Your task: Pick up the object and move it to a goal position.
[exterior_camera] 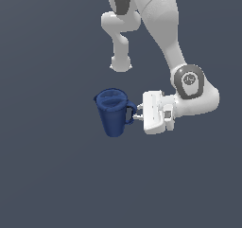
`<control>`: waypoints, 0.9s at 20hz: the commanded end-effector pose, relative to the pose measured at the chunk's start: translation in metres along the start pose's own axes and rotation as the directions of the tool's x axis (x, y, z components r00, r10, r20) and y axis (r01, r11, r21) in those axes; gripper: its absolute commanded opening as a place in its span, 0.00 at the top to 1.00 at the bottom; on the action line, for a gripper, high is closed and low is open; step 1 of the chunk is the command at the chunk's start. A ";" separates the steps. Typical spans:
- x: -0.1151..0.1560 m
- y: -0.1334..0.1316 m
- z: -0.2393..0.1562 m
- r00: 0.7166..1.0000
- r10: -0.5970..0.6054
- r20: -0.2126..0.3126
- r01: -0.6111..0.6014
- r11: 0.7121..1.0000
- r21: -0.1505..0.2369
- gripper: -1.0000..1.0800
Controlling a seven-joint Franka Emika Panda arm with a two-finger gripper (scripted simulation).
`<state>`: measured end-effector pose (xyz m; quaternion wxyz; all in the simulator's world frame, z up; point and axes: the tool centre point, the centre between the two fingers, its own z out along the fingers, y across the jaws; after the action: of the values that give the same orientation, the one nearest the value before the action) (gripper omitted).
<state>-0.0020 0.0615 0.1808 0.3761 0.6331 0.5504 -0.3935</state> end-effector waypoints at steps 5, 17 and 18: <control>-0.011 -0.028 -0.012 1.000 0.001 -0.001 -0.001 1.000 -0.001 1.00; -0.031 -0.086 -0.037 1.000 0.001 -0.001 -0.001 1.000 0.000 1.00; -0.032 -0.088 -0.038 1.000 0.001 -0.001 -0.001 1.000 0.000 1.00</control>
<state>-0.0847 0.0914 0.2187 0.3753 0.6331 0.5511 -0.3932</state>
